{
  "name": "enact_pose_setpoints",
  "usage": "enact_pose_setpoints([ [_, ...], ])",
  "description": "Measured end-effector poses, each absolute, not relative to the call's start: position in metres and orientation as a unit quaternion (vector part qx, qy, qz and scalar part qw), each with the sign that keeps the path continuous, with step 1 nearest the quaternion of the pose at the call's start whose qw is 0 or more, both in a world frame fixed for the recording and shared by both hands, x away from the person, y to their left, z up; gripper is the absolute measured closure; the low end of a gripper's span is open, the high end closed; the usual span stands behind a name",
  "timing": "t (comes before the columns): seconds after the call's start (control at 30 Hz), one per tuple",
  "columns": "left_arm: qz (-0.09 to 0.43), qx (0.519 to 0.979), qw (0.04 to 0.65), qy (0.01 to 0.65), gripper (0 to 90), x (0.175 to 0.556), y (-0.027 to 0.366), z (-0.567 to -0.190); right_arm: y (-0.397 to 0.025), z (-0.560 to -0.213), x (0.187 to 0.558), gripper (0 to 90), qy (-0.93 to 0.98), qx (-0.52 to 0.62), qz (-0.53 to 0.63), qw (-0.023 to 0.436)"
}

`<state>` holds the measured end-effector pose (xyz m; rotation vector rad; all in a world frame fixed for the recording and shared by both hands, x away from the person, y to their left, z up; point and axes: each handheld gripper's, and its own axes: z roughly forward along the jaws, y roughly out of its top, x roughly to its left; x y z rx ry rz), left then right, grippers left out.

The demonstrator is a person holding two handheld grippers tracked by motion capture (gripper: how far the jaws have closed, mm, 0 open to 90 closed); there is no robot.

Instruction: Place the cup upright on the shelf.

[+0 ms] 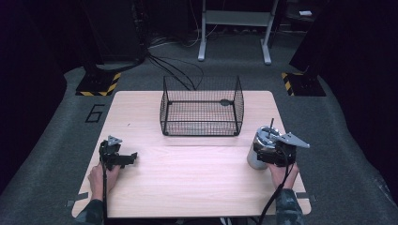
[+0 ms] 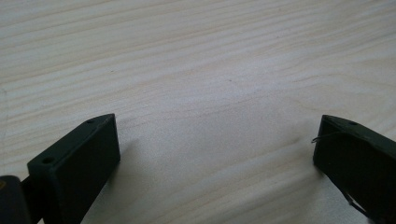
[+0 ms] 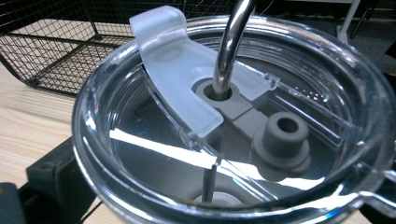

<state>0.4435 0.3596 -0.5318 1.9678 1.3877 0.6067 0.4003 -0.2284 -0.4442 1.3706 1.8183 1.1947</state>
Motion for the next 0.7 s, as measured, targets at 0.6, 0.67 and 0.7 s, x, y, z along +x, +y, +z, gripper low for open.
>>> enact_pose_setpoints([
  [0.6,0.231,0.75,0.324,0.529,0.5,0.4435,0.3597,-0.5318,-0.2251,-0.443,0.398,3.1,0.681,0.499,0.439,0.307],
  [0.67,0.231,0.75,0.324,0.529,0.5,0.4435,0.3596,-0.5318,-0.2246,-0.4427,0.3972,3.1,0.679,0.499,0.443,0.305],
  [0.7,0.231,0.75,0.324,0.529,0.5,0.4435,0.3596,-0.5318,-0.2246,-0.4427,0.3972,3.1,0.679,0.499,0.443,0.305],
])
